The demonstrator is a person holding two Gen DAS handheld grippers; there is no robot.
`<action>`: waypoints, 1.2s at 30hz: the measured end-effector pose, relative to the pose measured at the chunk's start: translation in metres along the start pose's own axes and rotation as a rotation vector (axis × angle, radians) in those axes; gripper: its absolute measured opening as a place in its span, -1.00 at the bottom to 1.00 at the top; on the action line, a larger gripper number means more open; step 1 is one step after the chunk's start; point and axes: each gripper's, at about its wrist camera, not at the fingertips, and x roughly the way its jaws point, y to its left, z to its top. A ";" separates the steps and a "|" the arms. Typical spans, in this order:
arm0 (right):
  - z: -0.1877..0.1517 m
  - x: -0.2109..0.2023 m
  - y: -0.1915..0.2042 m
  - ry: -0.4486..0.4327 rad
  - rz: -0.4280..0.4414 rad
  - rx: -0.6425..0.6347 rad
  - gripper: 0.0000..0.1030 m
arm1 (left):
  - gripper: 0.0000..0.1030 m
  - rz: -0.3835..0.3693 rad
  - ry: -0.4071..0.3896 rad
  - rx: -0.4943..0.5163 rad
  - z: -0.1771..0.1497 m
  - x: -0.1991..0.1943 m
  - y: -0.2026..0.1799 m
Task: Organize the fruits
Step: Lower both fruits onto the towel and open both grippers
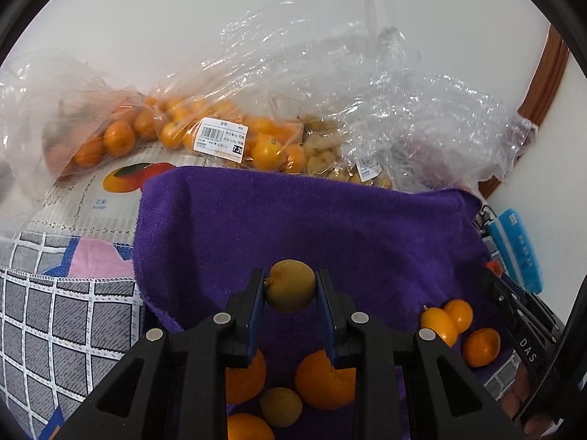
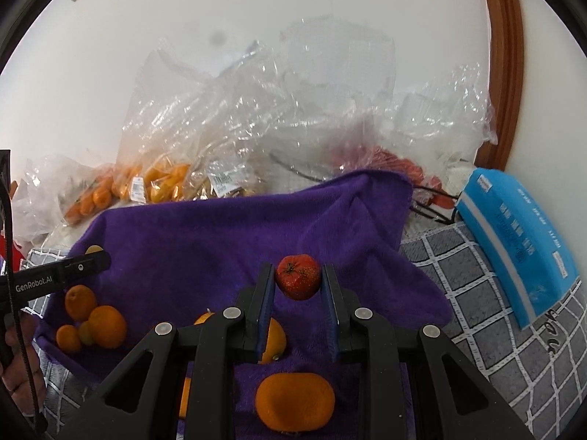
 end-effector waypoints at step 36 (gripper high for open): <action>-0.009 0.021 -0.003 0.084 -0.049 0.021 -0.18 | -0.04 0.007 0.045 0.072 -0.006 0.005 -0.009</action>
